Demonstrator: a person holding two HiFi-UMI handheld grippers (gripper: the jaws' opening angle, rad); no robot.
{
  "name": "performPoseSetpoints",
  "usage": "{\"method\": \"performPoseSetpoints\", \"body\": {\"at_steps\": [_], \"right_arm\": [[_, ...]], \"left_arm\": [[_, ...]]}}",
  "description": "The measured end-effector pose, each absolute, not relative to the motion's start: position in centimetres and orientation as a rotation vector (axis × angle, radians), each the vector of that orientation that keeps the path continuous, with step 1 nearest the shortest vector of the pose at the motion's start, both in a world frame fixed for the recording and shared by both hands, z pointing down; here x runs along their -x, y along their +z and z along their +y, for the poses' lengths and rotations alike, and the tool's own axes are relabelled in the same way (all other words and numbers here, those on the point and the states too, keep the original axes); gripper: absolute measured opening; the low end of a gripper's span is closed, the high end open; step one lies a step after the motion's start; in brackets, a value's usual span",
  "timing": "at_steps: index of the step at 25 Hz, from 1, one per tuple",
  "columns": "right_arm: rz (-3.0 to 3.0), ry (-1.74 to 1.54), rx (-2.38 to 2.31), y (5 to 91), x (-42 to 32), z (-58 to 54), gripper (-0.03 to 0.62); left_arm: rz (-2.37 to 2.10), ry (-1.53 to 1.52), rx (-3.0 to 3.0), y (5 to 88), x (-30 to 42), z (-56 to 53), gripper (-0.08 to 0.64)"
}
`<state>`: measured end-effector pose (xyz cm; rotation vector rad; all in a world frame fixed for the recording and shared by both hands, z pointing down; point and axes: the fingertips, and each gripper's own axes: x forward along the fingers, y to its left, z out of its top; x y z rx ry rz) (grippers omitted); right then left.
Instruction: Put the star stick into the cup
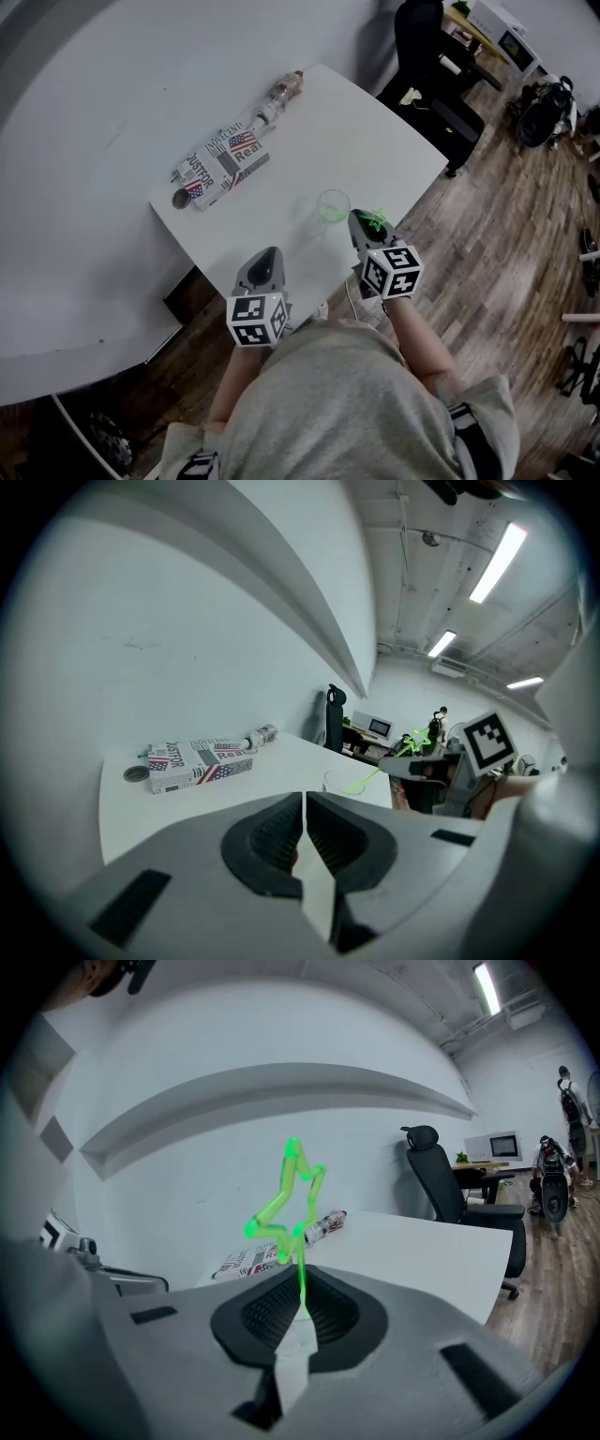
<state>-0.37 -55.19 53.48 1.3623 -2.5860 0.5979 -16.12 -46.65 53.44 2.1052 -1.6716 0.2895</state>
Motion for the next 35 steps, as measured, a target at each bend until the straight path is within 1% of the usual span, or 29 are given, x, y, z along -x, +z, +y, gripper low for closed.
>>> {"method": "performPoseSetpoints", "body": {"at_steps": [19, 25, 35], "right_arm": [[-2.531, 0.644, -1.381, 55.5, -0.4, -56.2, 0.017], [-2.524, 0.656, -1.375, 55.7, -0.6, -55.8, 0.064], [-2.508, 0.661, -1.419, 55.3, -1.3, -53.9, 0.077]], "left_arm": [[-1.664, 0.311, -2.123, 53.4, 15.3, -46.9, 0.014], [-1.662, 0.307, -2.128, 53.1, 15.0, -46.6, 0.014], [-1.662, 0.295, -2.135, 52.6, 15.3, -44.8, 0.014]]}}
